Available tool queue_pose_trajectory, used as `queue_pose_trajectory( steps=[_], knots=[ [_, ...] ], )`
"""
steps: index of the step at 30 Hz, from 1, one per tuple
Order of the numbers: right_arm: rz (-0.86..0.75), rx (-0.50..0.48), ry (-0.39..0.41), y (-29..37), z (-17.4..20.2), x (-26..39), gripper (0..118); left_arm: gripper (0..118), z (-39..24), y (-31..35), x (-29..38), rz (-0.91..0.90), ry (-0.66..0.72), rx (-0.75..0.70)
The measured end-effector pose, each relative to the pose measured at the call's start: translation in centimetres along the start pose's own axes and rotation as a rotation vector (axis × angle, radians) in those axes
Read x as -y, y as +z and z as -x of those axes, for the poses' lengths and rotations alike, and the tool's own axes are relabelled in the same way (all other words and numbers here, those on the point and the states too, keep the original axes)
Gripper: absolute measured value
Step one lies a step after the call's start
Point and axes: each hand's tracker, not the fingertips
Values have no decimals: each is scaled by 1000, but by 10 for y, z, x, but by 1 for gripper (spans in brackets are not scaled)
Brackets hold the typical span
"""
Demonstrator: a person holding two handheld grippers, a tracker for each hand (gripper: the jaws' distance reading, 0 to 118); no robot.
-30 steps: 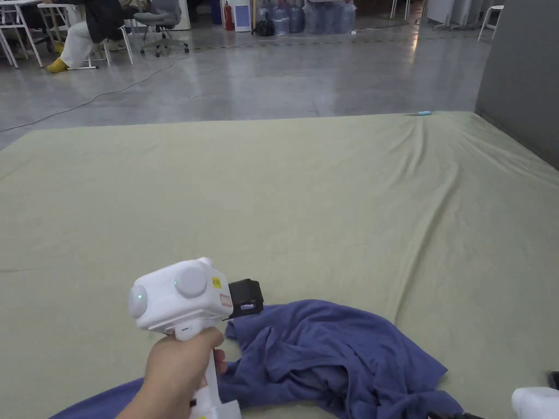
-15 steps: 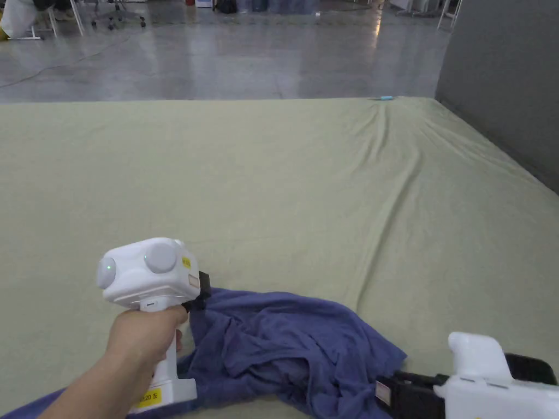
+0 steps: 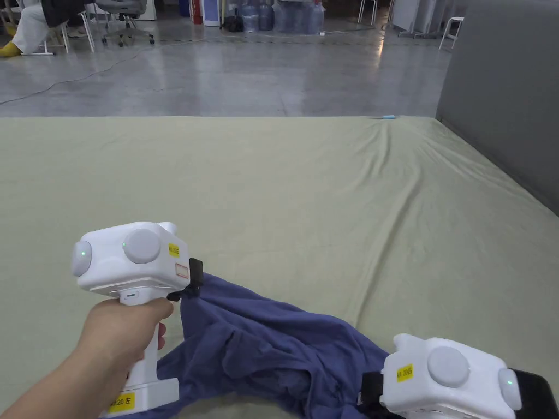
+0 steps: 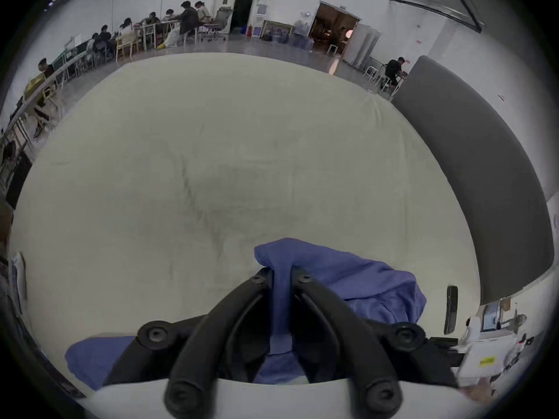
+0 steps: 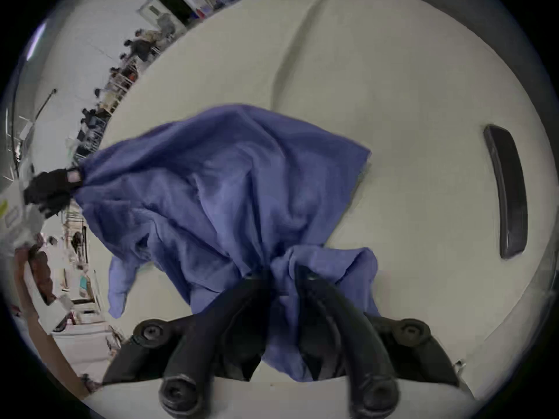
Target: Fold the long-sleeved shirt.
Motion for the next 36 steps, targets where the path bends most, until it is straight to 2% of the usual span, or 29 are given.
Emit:
queue_pose_trajectory(
  steps=[2,4,8,11,17,22,28,32,36],
  knots=[
    [-109,-6,85,38,10,-5,11,3,11,13,-8,-10,19,25],
    [-204,29,178,75,18,-16,11,3,17,35,-17,-32,32,42],
    [-363,2,221,151,29,-53,11,3,23,96,-44,-152,39,47],
    [-464,5,288,200,49,-84,11,3,25,142,-68,-223,63,70],
    [-640,90,447,279,109,-153,11,3,28,228,-129,-403,67,57],
    [-737,114,517,329,160,-219,11,3,23,274,-195,-508,138,89],
    [-820,179,515,375,204,-279,11,3,5,315,-260,-623,175,111],
    [-842,193,508,378,207,-298,11,3,0,313,-270,-659,191,146],
    [-771,209,506,332,189,-294,11,3,5,266,-251,-588,158,100]
  ],
)
